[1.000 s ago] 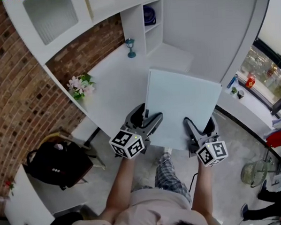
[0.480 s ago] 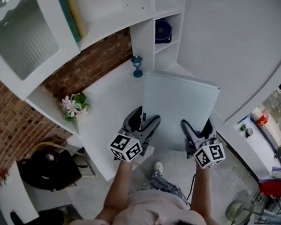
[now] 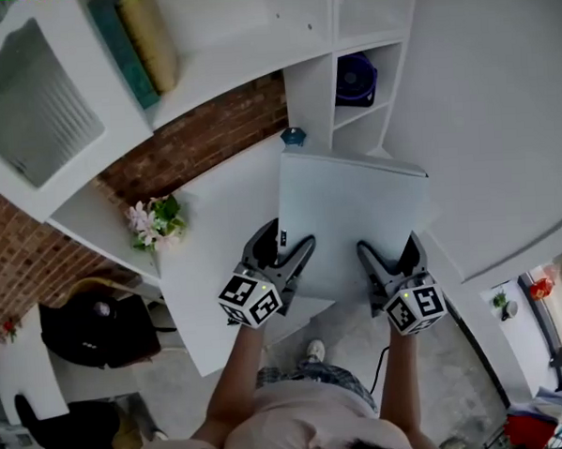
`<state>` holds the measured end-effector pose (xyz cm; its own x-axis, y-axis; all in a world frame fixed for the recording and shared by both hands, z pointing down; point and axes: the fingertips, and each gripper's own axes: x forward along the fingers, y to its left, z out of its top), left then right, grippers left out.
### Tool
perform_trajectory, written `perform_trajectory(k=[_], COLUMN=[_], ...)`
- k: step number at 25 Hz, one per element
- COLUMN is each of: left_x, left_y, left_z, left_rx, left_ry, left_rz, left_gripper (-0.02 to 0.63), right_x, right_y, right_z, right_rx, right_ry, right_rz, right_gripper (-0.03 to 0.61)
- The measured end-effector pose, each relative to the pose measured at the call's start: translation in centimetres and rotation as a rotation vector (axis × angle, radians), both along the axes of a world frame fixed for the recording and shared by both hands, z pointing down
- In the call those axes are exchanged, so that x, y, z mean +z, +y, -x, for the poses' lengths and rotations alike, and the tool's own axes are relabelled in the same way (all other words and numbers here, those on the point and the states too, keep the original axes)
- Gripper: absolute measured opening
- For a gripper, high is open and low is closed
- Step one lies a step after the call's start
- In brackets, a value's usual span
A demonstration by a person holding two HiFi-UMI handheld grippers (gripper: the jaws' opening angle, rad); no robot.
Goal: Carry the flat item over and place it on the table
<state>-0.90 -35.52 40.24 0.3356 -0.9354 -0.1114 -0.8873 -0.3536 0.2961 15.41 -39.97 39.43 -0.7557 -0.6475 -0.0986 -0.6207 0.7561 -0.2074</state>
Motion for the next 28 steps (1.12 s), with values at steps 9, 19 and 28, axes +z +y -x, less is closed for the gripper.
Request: perform_trajectory(k=[9,19,28], left_x=[0.6,2.2,6.6], left_y=[-1.2,-1.3,-2.5], left_z=[4.4,8.9,13.1], left_rx=[-0.118,-0.210,-0.282], left_ry=[-0.002,0.025,0.064], left_rz=[0.034,0.074,0.183], left_gripper=[0.341,0.341,0.341], right_x=[0.7,2.3,6.9], right_y=[-3.0,-4.7,-7.1], right_z=[5.1,10.2,15.1], right_rx=[-0.114,-0.210,-0.287], right_ry=[0.004,0.031,0.081], right_rz=[0.036,0.088,0.209], right_gripper=[0.460,0.461,0.462])
